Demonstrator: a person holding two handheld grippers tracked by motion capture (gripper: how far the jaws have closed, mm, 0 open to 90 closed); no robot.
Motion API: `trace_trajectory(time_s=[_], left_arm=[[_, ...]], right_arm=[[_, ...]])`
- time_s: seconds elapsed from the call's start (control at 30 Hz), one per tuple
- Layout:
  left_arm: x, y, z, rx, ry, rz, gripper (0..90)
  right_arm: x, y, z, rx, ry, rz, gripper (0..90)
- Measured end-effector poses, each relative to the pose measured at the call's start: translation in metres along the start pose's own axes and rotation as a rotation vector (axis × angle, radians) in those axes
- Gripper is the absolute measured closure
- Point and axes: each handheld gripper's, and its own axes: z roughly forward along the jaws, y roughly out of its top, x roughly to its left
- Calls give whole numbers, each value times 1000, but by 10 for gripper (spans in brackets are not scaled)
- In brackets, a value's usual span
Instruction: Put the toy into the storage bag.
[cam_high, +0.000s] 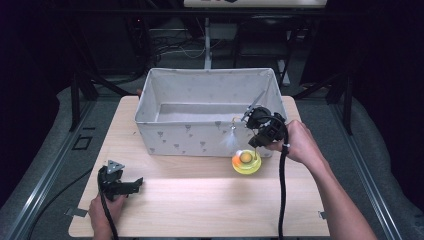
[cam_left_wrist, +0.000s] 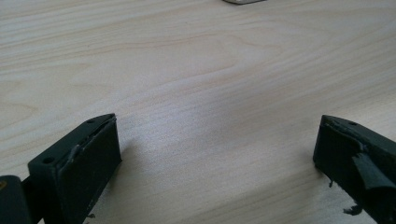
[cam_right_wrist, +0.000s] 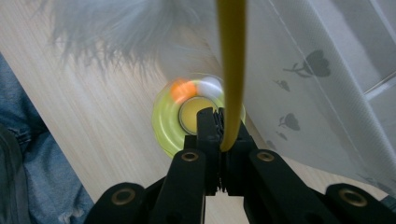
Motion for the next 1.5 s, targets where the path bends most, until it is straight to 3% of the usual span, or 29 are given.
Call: trace_trajectory(time_s=[0.6,1.5], left_arm=[[0,0,0,0,0,0,8],[0,0,0,5,-3,2,8]], right_arm=[[9,20,-29,-43,35,-36,883],[0,44,-72,-55,35,-41,883]])
